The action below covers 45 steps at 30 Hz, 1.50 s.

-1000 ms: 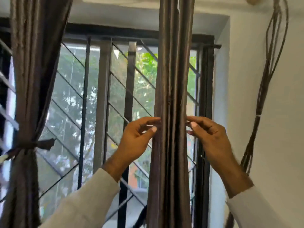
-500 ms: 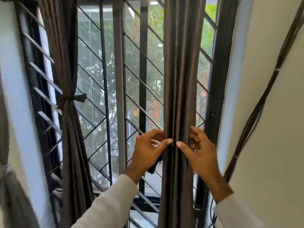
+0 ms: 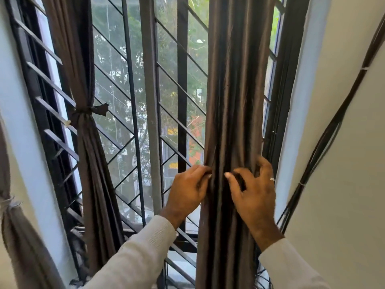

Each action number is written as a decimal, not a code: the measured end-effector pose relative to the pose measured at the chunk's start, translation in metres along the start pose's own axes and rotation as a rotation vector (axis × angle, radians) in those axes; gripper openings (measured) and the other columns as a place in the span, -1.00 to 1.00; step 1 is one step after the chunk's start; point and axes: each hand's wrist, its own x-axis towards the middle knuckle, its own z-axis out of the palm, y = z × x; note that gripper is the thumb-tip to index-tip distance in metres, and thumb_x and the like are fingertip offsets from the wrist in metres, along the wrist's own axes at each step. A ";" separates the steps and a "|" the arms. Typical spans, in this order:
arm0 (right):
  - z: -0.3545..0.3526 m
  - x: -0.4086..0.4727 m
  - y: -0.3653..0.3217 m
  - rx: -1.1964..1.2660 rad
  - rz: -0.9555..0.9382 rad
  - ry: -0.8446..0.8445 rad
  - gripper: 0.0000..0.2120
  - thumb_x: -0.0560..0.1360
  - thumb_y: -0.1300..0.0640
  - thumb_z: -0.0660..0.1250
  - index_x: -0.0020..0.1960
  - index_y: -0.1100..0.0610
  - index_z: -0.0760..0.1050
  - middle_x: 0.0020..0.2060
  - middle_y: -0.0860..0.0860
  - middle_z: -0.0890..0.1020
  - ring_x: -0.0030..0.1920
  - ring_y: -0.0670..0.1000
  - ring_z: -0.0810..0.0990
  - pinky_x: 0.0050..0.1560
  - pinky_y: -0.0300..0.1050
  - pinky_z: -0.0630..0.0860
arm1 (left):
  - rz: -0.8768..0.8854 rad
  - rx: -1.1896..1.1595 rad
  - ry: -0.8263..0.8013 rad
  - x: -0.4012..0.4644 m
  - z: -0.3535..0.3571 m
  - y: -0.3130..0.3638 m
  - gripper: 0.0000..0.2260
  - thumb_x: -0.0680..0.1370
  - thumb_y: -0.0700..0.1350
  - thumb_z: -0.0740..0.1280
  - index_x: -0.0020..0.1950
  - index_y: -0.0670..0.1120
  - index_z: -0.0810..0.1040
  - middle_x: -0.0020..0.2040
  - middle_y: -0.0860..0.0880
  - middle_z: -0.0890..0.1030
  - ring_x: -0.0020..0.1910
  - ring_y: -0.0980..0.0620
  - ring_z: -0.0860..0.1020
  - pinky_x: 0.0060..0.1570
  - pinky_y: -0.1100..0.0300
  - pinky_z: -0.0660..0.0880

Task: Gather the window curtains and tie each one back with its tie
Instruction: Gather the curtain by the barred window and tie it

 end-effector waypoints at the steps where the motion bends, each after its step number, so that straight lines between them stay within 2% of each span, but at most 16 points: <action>1: 0.001 0.003 0.002 -0.007 0.067 0.023 -0.82 0.55 -0.01 0.52 0.05 0.08 0.70 0.37 0.15 0.42 0.30 0.28 0.54 0.24 0.27 0.61 | 0.001 0.008 0.016 0.000 -0.001 -0.001 -0.84 0.71 -0.11 0.40 0.27 -0.04 0.67 0.07 0.08 0.70 -0.04 0.20 0.65 -0.01 0.21 0.66; 4: 0.003 -0.001 0.003 -0.186 0.020 0.058 -0.82 0.53 -0.02 0.53 0.06 0.06 0.71 0.36 0.21 0.41 0.30 0.32 0.44 0.24 0.30 0.49 | 0.007 -0.009 0.055 -0.006 -0.002 -0.004 -0.81 0.70 -0.14 0.40 0.31 0.01 0.61 0.03 0.14 0.70 -0.10 0.38 0.60 -0.04 0.44 0.56; 6: 0.011 -0.010 -0.002 -0.252 -0.062 -0.019 -0.75 0.51 -0.11 0.55 0.10 0.01 0.73 0.44 0.24 0.38 0.37 0.34 0.39 0.29 0.31 0.42 | 0.022 -0.017 0.032 -0.010 -0.001 -0.004 -0.84 0.71 -0.09 0.38 0.29 0.02 0.53 -0.06 0.09 0.70 -0.21 0.28 0.61 -0.13 0.53 0.43; 8: 0.022 -0.018 -0.005 -0.276 -0.001 -0.127 -0.66 0.49 -0.21 0.53 0.16 -0.03 0.73 0.54 0.24 0.30 0.45 0.35 0.34 0.35 0.36 0.41 | 0.033 -0.035 0.027 -0.012 0.002 -0.006 -0.89 0.71 -0.07 0.35 0.23 0.01 0.50 -0.13 0.03 0.70 -0.25 0.15 0.60 -0.18 0.55 0.38; 10: 0.030 -0.022 0.001 -0.295 0.038 -0.165 -0.73 0.53 -0.17 0.49 0.12 -0.03 0.73 0.59 0.24 0.26 0.46 0.35 0.32 0.34 0.35 0.41 | 0.024 -0.039 0.047 -0.013 0.003 -0.010 -0.92 0.70 -0.13 0.40 0.18 -0.02 0.55 -0.12 0.02 0.69 -0.24 0.17 0.60 -0.14 0.56 0.38; 13: 0.030 -0.029 0.010 -0.169 0.117 -0.099 -0.87 0.54 0.00 0.49 0.01 0.02 0.75 0.58 0.21 0.30 0.41 0.34 0.37 0.31 0.31 0.45 | 0.028 -0.029 0.083 -0.021 0.004 -0.014 -0.90 0.67 -0.18 0.44 0.19 -0.07 0.65 -0.04 0.06 0.71 -0.13 0.22 0.62 -0.02 0.51 0.48; 15: 0.028 -0.049 0.012 -0.108 0.120 -0.086 -0.84 0.58 -0.02 0.44 0.02 0.04 0.74 0.52 0.24 0.35 0.41 0.35 0.39 0.35 0.31 0.48 | -0.044 -0.115 0.117 -0.034 0.009 -0.013 -0.81 0.66 -0.16 0.46 0.28 -0.07 0.62 -0.01 0.12 0.72 -0.11 0.27 0.65 -0.02 0.40 0.58; 18: 0.028 -0.082 0.018 -0.079 0.096 -0.170 -0.80 0.63 -0.06 0.38 0.08 0.01 0.73 0.50 0.23 0.37 0.44 0.33 0.42 0.46 0.24 0.45 | -0.202 -0.280 0.135 -0.053 0.023 -0.010 -0.64 0.62 -0.13 0.52 0.39 -0.01 0.54 -0.07 0.10 0.73 -0.12 0.14 0.72 -0.06 0.26 0.66; 20: 0.024 -0.085 0.021 0.002 0.156 -0.155 -0.76 0.62 -0.09 0.36 0.10 0.01 0.72 0.48 0.18 0.37 0.44 0.28 0.45 0.47 0.21 0.47 | -0.264 -0.310 0.122 -0.059 0.030 -0.008 -0.70 0.60 -0.11 0.55 0.30 0.04 0.61 -0.09 0.13 0.73 -0.11 0.16 0.73 -0.05 0.32 0.64; 23: 0.023 -0.087 0.025 -0.034 0.056 -0.192 -0.77 0.61 -0.09 0.34 0.14 -0.02 0.68 0.38 0.19 0.41 0.29 0.32 0.55 0.34 0.21 0.57 | -0.261 -0.291 0.067 -0.060 0.038 -0.007 -0.83 0.60 -0.11 0.56 0.18 -0.02 0.71 -0.07 0.12 0.75 -0.09 0.21 0.72 -0.02 0.34 0.62; 30: 0.021 -0.115 0.026 -0.027 0.104 -0.366 -0.82 0.65 -0.10 0.37 0.17 -0.09 0.67 0.39 0.07 0.47 0.20 0.18 0.62 0.29 0.08 0.62 | -0.298 -0.287 0.076 -0.071 0.051 -0.001 -0.91 0.59 -0.08 0.56 0.07 -0.04 0.76 -0.08 0.11 0.76 -0.13 0.18 0.72 -0.04 0.10 0.70; 33: 0.018 -0.121 0.027 0.038 0.154 -0.356 -0.81 0.64 -0.06 0.40 0.20 -0.06 0.70 0.36 0.07 0.56 0.19 0.18 0.64 0.29 0.00 0.60 | -0.268 -0.255 0.070 -0.074 0.050 0.002 -0.86 0.62 -0.01 0.52 0.06 -0.06 0.78 -0.06 0.09 0.77 -0.11 0.18 0.71 -0.05 0.05 0.69; 36: 0.014 -0.117 0.028 0.031 0.102 -0.404 -0.79 0.64 -0.01 0.38 0.24 -0.03 0.68 0.22 0.08 0.62 0.12 0.17 0.66 0.21 -0.11 0.54 | -0.231 -0.234 0.059 -0.074 0.047 0.015 -0.77 0.59 0.08 0.54 0.06 -0.08 0.77 -0.09 0.07 0.77 -0.16 0.20 0.69 -0.07 0.21 0.66; 39: 0.006 -0.112 0.028 0.103 0.034 -0.438 -0.84 0.63 0.05 0.42 0.19 -0.05 0.68 0.12 -0.02 0.61 0.06 0.02 0.65 0.14 -0.19 0.56 | -0.249 -0.150 0.056 -0.074 0.045 0.018 -0.80 0.59 0.07 0.52 -0.04 -0.07 0.72 -0.20 0.05 0.71 -0.23 0.12 0.66 -0.14 0.15 0.64; 42: -0.010 -0.106 0.029 0.316 0.098 -0.317 -0.82 0.59 0.20 0.47 0.14 0.00 0.62 0.09 -0.09 0.58 0.05 -0.16 0.64 0.08 -0.28 0.59 | -0.291 -0.093 0.060 -0.074 0.039 0.016 -0.82 0.64 -0.05 0.46 -0.15 -0.03 0.64 -0.28 0.09 0.64 -0.28 0.10 0.63 -0.23 0.09 0.61; 45: -0.015 -0.100 0.027 0.316 0.248 -0.155 -0.66 0.57 0.14 0.51 0.26 -0.05 0.47 0.02 -0.06 0.64 -0.04 -0.23 0.64 -0.05 -0.45 0.53 | -0.272 -0.080 0.039 -0.077 0.028 0.021 -0.80 0.67 -0.12 0.43 -0.16 0.02 0.60 -0.27 0.15 0.62 -0.26 0.13 0.64 -0.21 0.33 0.54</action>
